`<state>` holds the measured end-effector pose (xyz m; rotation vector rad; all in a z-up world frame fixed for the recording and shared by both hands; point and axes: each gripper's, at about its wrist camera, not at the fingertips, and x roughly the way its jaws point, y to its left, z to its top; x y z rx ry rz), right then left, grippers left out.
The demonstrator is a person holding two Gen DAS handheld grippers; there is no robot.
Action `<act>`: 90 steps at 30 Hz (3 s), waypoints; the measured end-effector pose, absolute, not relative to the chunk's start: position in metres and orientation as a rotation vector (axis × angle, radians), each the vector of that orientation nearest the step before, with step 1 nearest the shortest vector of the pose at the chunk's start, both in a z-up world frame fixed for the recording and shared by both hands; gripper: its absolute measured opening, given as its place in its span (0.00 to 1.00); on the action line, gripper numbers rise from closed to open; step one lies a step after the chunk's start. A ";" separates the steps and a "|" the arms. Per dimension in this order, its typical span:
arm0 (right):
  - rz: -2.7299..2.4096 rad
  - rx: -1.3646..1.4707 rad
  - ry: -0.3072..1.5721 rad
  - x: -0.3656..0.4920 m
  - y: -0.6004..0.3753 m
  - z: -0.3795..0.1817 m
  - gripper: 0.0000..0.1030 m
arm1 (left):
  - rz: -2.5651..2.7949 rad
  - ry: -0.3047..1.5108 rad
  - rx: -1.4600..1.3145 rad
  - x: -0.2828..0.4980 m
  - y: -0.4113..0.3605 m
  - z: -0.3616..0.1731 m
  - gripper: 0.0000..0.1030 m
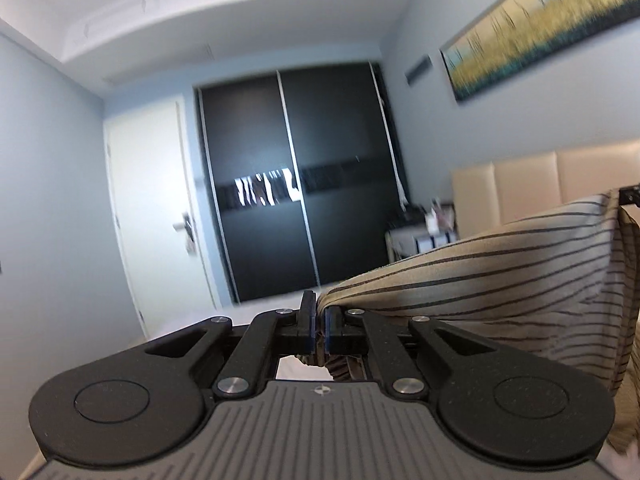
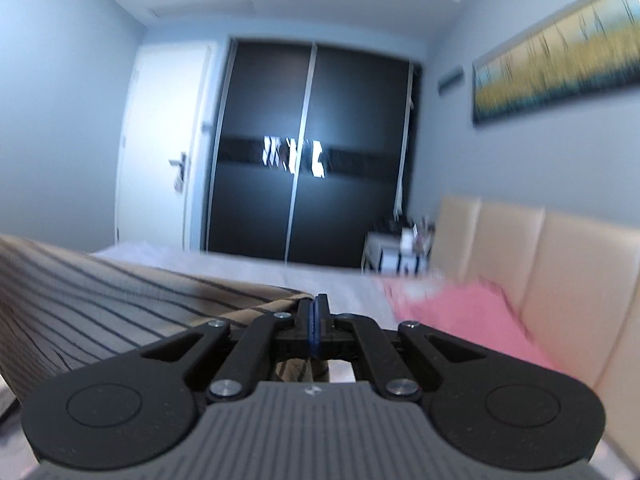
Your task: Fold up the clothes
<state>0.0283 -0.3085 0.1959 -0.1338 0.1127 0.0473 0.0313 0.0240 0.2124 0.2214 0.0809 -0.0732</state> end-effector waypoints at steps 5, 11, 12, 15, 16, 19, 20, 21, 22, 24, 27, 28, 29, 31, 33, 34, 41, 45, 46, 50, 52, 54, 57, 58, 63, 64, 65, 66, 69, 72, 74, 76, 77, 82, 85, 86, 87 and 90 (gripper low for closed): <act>0.088 -0.176 0.093 0.047 -0.286 0.226 0.01 | -0.041 0.088 0.285 0.057 0.026 0.236 0.02; 0.145 -0.145 0.261 0.095 -0.275 0.199 0.01 | -0.060 0.244 0.310 0.066 0.037 0.201 0.02; 0.161 -0.147 0.293 0.101 -0.273 0.188 0.01 | -0.062 0.286 0.329 0.069 0.038 0.187 0.02; 0.204 -0.174 0.395 0.119 -0.266 0.145 0.02 | -0.075 0.436 0.369 0.082 0.042 0.137 0.02; 0.215 -0.182 0.427 0.125 -0.264 0.130 0.03 | -0.076 0.487 0.381 0.087 0.045 0.121 0.02; 0.223 -0.200 0.515 0.145 -0.259 0.083 0.34 | -0.047 0.628 0.401 0.108 0.058 0.076 0.02; 0.202 -0.201 0.536 0.151 -0.259 0.069 0.38 | -0.037 0.678 0.400 0.114 0.064 0.063 0.02; 0.186 -0.191 0.561 0.156 -0.260 0.057 0.38 | -0.028 0.726 0.396 0.121 0.070 0.050 0.02; 0.179 -0.174 0.591 0.161 -0.261 0.046 0.38 | -0.020 0.767 0.383 0.125 0.076 0.040 0.02; 0.171 -0.132 0.647 0.166 -0.260 0.029 0.38 | -0.015 0.812 0.381 0.131 0.082 0.026 0.02; 0.196 -0.127 0.697 0.171 -0.258 0.013 0.38 | -0.015 0.846 0.399 0.136 0.085 0.011 0.02; 0.218 -0.134 0.705 0.172 -0.256 0.010 0.38 | -0.015 0.857 0.405 0.138 0.086 0.007 0.02; 0.249 -0.142 0.714 0.173 -0.254 0.003 0.38 | -0.016 0.868 0.411 0.140 0.087 0.002 0.02; 0.327 -0.172 0.734 0.171 -0.245 -0.010 0.38 | -0.016 0.890 0.424 0.144 0.089 -0.008 0.02; 0.411 -0.232 0.743 0.165 -0.231 -0.020 0.40 | -0.016 0.912 0.436 0.148 0.091 -0.017 0.02; 0.453 -0.274 0.741 0.159 -0.223 -0.025 0.40 | -0.017 0.923 0.442 0.150 0.092 -0.022 0.02; 0.659 -0.469 0.761 0.129 -0.190 -0.055 0.40 | -0.014 0.962 0.442 0.157 0.105 -0.041 0.02; 0.747 -0.550 0.761 0.112 -0.180 -0.070 0.43 | -0.010 0.966 0.426 0.155 0.107 -0.039 0.02; 0.769 -0.587 0.757 0.106 -0.177 -0.074 0.45 | -0.009 0.966 0.424 0.154 0.107 -0.038 0.02; 0.797 -0.757 0.720 0.090 -0.165 -0.094 0.44 | -0.010 0.956 0.415 0.153 0.107 -0.035 0.02; 0.783 -0.820 0.710 0.089 -0.160 -0.102 0.40 | -0.013 0.947 0.409 0.152 0.106 -0.033 0.02; 0.764 -0.861 0.709 0.091 -0.158 -0.108 0.18 | -0.017 0.938 0.404 0.150 0.107 -0.030 0.02; 0.732 -0.842 0.716 0.095 -0.161 -0.102 0.06 | -0.028 0.922 0.402 0.145 0.108 -0.025 0.02; 0.719 -0.815 0.712 0.097 -0.163 -0.096 0.06 | -0.036 0.914 0.406 0.142 0.108 -0.024 0.02; 0.587 -0.610 0.672 0.114 -0.187 -0.053 0.05 | -0.120 0.871 0.455 0.127 0.100 -0.021 0.02; 0.545 -0.562 0.667 0.119 -0.195 -0.045 0.05 | -0.152 0.859 0.481 0.123 0.095 -0.022 0.02; 0.500 -0.518 0.665 0.124 -0.203 -0.038 0.05 | -0.185 0.847 0.507 0.119 0.090 -0.023 0.03; 0.455 -0.474 0.661 0.129 -0.211 -0.031 0.05 | -0.217 0.834 0.534 0.115 0.085 -0.025 0.05; 0.348 -0.390 0.669 0.141 -0.231 -0.021 0.05 | -0.290 0.785 0.637 0.101 0.064 -0.030 0.17; 0.298 -0.334 0.702 0.150 -0.245 -0.020 0.05 | -0.320 0.746 0.724 0.090 0.047 -0.036 0.23; 0.279 -0.317 0.726 0.153 -0.251 -0.023 0.05 | -0.338 0.716 0.784 0.081 0.036 -0.041 0.30; 0.261 -0.308 0.748 0.155 -0.255 -0.028 0.05 | -0.346 0.682 0.856 0.073 0.026 -0.049 0.40; 0.255 -0.302 0.755 0.155 -0.257 -0.030 0.05 | -0.333 0.662 0.906 0.069 0.020 -0.055 0.44; 0.237 -0.273 0.763 0.152 -0.265 -0.031 0.05 | -0.341 0.614 1.074 0.053 -0.003 -0.083 0.45; 0.234 -0.264 0.752 0.151 -0.267 -0.027 0.05 | -0.319 0.599 1.140 0.051 -0.012 -0.098 0.45; 0.234 -0.264 0.749 0.151 -0.268 -0.025 0.05 | -0.302 0.598 1.156 0.054 -0.012 -0.101 0.42; 0.236 -0.262 0.745 0.150 -0.268 -0.024 0.05 | -0.287 0.599 1.164 0.056 -0.012 -0.103 0.27; 0.241 -0.259 0.733 0.148 -0.269 -0.018 0.05 | -0.257 0.614 1.082 0.067 -0.008 -0.089 0.13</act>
